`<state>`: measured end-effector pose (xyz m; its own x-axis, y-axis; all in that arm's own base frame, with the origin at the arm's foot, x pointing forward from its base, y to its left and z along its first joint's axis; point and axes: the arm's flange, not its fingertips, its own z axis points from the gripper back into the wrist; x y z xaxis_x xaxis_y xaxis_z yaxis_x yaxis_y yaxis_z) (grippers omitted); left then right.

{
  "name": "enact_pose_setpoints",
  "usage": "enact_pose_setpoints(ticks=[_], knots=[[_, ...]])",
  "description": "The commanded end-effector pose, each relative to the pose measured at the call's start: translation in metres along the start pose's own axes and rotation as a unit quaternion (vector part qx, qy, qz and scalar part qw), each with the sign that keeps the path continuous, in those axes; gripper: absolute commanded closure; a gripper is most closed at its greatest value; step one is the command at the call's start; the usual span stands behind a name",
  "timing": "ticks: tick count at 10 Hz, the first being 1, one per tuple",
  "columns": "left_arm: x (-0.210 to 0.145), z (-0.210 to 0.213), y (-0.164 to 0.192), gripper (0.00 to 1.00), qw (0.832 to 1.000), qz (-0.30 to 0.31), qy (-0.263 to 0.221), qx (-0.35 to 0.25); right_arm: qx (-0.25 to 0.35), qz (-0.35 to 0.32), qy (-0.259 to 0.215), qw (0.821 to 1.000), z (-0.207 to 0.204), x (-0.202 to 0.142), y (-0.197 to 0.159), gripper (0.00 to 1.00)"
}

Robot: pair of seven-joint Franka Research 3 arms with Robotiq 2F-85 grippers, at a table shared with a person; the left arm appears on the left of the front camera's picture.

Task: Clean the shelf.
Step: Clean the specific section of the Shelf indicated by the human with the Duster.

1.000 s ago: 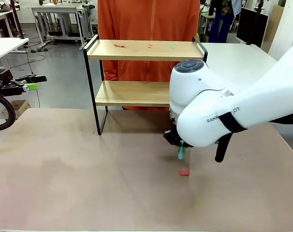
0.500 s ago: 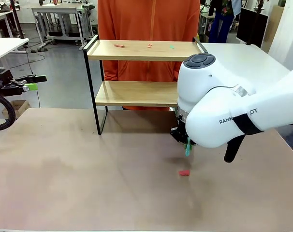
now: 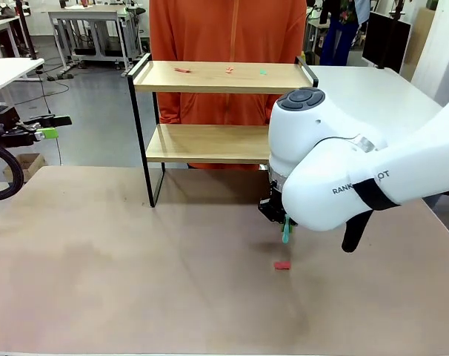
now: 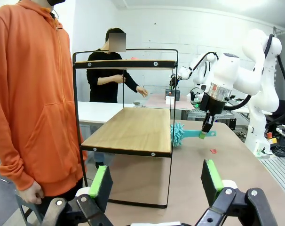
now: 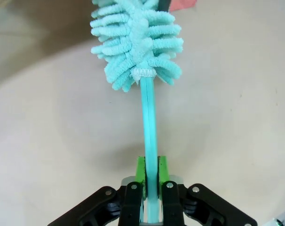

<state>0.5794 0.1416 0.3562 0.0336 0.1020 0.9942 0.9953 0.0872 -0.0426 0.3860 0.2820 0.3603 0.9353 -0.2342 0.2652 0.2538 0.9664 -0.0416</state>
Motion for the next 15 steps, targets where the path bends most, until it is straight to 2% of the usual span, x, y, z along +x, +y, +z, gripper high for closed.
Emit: enact_pose_setpoints(ticks=[1,2,5,7,9,11,12,13,15], knots=[[0.003,-0.001,-0.003,0.0,1.0,-0.003,0.005,0.001,0.042,0.06,-0.012,0.997,0.017,-0.01,-0.032,0.87],[0.003,-0.001,-0.003,0.0,1.0,-0.003,0.005,0.001,0.067,0.096,0.007,0.993,0.022,-0.01,-0.044,0.87],[0.003,-0.001,-0.003,0.0,1.0,-0.003,0.005,0.001,0.115,0.157,0.016,0.981,0.042,-0.013,-0.08,0.87],[0.003,-0.001,-0.003,0.0,1.0,-0.003,0.005,0.001,0.15,0.214,0.022,0.965,0.061,-0.021,-0.104,0.87],[0.003,-0.001,-0.003,0.0,1.0,-0.003,0.005,0.001,0.178,0.287,0.048,0.94,0.08,-0.024,-0.127,0.87],[0.003,-0.001,-0.003,0.0,1.0,-0.003,0.005,0.001,0.163,0.354,0.067,0.918,0.104,-0.027,-0.151,0.87],[0.003,-0.001,-0.003,0.0,1.0,-0.003,0.005,0.001,0.147,0.4,0.082,0.901,0.118,-0.027,-0.169,0.87],[0.003,-0.001,-0.003,0.0,1.0,-0.003,0.005,0.001,0.138,0.445,0.077,0.881,0.135,-0.028,-0.192,0.87],[0.003,-0.001,-0.003,0.0,1.0,-0.003,0.005,0.001,0.102,0.507,0.057,0.854,0.158,-0.035,-0.223,0.87]])
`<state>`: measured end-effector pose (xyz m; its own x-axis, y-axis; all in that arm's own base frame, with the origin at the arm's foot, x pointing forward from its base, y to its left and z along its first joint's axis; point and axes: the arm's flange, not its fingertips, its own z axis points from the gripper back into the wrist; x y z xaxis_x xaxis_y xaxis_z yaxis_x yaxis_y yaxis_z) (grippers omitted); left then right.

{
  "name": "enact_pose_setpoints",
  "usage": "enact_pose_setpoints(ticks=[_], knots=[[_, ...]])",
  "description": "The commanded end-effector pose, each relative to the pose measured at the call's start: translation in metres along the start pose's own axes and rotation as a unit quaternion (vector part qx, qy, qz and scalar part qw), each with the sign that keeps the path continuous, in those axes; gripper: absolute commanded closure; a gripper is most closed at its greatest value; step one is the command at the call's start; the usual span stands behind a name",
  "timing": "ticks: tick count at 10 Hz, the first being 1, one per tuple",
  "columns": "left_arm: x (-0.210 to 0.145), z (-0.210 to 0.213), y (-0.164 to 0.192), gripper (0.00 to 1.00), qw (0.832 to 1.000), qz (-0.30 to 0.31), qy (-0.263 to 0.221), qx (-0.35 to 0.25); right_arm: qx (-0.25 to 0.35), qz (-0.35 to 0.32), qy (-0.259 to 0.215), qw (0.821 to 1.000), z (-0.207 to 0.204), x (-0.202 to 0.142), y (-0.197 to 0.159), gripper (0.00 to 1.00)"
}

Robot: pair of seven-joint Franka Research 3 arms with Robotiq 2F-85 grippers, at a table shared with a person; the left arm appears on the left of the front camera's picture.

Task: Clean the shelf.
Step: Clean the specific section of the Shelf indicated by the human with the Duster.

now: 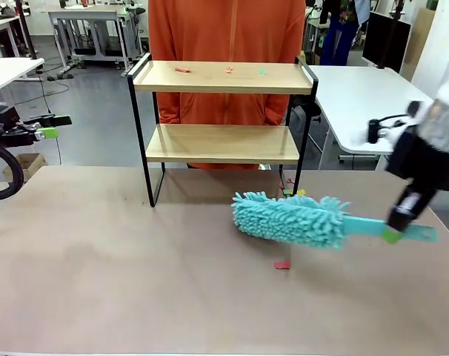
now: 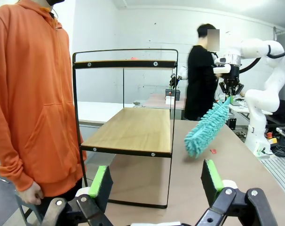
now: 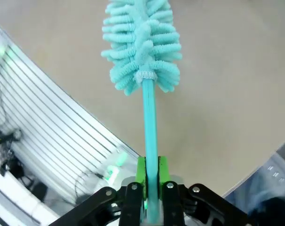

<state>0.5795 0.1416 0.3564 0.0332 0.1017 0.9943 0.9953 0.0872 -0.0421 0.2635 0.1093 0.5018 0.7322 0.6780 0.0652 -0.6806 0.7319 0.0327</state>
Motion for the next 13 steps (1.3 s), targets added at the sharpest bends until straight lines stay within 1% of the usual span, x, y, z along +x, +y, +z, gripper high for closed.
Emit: enact_pose_setpoints(ticks=[1,2,3,4,5,6,7,13], knots=[[0.003,-0.001,-0.003,0.0,1.0,-0.003,0.005,0.001,-0.033,0.074,-0.019,0.997,0.02,-0.031,-0.002,0.87],[0.003,-0.001,-0.003,0.0,1.0,-0.003,0.005,0.001,-0.047,0.101,-0.014,0.994,0.028,-0.044,0.007,0.87],[0.003,-0.001,-0.003,0.0,1.0,-0.003,0.005,0.001,-0.047,0.101,-0.019,0.994,0.035,-0.053,0.01,0.87],[0.003,-0.001,-0.003,0.0,1.0,-0.003,0.005,0.001,-0.058,0.109,-0.02,0.992,0.035,-0.06,0.018,0.87],[0.003,-0.001,-0.003,0.0,1.0,-0.003,0.005,0.001,-0.06,0.107,-0.016,0.992,0.038,-0.063,0.02,0.87],[0.003,-0.001,-0.003,0.0,1.0,-0.003,0.005,0.001,-0.027,0.079,-0.031,0.996,0.042,-0.056,0.018,0.87],[0.003,-0.001,-0.003,0.0,1.0,-0.003,0.005,0.001,-0.054,0.097,-0.018,0.994,0.048,-0.053,0.022,0.87],[0.003,-0.001,-0.003,0.0,1.0,-0.003,0.005,0.001,-0.054,0.097,-0.018,0.994,0.048,-0.053,0.022,0.87]])
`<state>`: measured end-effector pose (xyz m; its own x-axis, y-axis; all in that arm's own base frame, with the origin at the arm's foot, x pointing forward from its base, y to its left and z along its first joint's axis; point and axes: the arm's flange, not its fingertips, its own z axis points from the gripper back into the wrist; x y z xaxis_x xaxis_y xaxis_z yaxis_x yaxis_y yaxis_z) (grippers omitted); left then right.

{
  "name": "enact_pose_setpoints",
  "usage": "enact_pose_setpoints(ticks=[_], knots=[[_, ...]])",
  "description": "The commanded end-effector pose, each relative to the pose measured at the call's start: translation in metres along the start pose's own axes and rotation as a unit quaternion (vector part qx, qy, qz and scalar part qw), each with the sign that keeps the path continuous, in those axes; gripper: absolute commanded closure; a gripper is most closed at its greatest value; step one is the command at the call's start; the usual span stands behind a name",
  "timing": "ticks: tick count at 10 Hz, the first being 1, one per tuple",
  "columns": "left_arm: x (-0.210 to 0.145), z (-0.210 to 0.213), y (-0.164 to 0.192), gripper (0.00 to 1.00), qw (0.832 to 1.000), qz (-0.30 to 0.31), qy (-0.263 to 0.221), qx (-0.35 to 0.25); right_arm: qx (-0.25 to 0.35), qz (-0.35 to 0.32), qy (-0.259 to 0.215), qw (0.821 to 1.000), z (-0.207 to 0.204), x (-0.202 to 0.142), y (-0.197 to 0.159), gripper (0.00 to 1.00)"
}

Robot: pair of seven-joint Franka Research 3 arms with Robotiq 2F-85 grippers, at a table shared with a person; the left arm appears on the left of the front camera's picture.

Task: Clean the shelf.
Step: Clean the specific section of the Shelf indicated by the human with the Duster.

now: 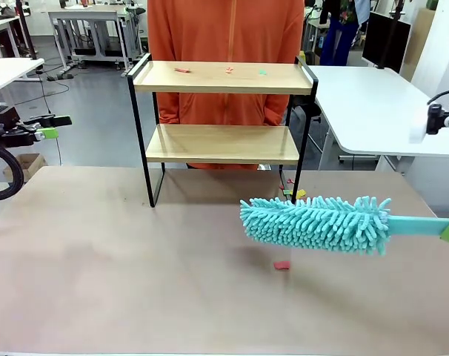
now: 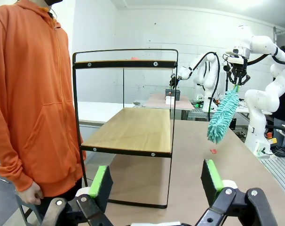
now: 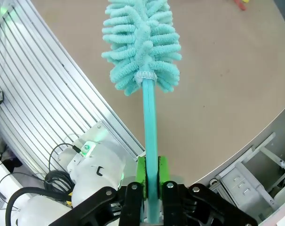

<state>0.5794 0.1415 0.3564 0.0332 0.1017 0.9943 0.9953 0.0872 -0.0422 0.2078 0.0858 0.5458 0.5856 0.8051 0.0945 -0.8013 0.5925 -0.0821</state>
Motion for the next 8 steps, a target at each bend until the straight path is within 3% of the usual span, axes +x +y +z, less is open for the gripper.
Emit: enact_pose_setpoints(ticks=[1,8], knots=[[0.0028,-0.001,-0.0033,0.0,1.0,-0.003,0.005,0.001,-0.004,0.001,0.0,1.0,0.0005,0.0007,-0.0008,0.87],[0.0028,-0.001,-0.0033,0.0,1.0,-0.003,0.005,0.001,-0.004,0.001,0.0,1.0,0.0005,0.0007,-0.0008,0.87]])
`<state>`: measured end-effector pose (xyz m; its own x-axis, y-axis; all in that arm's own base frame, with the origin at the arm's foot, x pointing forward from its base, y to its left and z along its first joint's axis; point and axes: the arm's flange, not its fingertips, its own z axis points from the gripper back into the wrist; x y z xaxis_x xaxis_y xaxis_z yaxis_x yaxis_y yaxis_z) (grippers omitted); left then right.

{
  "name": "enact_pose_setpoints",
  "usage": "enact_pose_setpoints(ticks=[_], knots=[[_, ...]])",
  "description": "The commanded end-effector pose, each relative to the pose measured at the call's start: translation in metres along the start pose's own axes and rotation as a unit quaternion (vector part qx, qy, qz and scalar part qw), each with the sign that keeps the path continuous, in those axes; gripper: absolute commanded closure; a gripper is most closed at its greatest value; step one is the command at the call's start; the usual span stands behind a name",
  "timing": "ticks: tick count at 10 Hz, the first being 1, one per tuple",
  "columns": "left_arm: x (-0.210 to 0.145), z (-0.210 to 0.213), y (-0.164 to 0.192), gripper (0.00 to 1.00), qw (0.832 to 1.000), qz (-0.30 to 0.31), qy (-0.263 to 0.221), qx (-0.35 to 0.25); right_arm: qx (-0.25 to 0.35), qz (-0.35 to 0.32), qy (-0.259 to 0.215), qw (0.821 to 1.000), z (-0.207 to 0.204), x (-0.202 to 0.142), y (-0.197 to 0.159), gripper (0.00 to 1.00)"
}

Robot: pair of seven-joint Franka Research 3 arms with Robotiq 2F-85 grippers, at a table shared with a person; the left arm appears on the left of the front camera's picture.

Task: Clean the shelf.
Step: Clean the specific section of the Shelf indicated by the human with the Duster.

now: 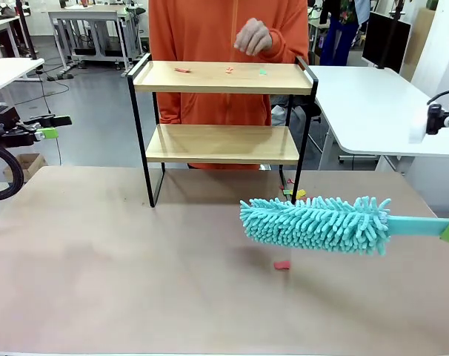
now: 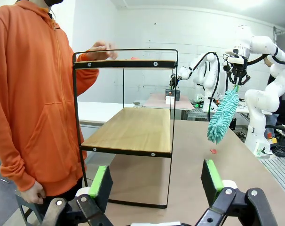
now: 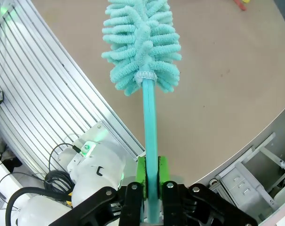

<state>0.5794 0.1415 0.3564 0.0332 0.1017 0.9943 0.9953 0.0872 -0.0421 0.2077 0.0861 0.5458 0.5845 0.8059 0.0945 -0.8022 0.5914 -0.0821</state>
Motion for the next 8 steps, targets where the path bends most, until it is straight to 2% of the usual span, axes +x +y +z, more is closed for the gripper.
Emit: enact_pose_setpoints(ticks=[1,8], knots=[[0.0028,-0.001,-0.0033,0.0,1.0,-0.003,0.005,0.001,-0.005,0.0,0.0,1.0,0.0005,0.0006,-0.0011,0.87],[0.0028,-0.001,-0.0033,0.0,1.0,-0.003,0.005,0.001,-0.005,0.0,0.0,1.0,0.0005,0.0006,-0.0011,0.87]])
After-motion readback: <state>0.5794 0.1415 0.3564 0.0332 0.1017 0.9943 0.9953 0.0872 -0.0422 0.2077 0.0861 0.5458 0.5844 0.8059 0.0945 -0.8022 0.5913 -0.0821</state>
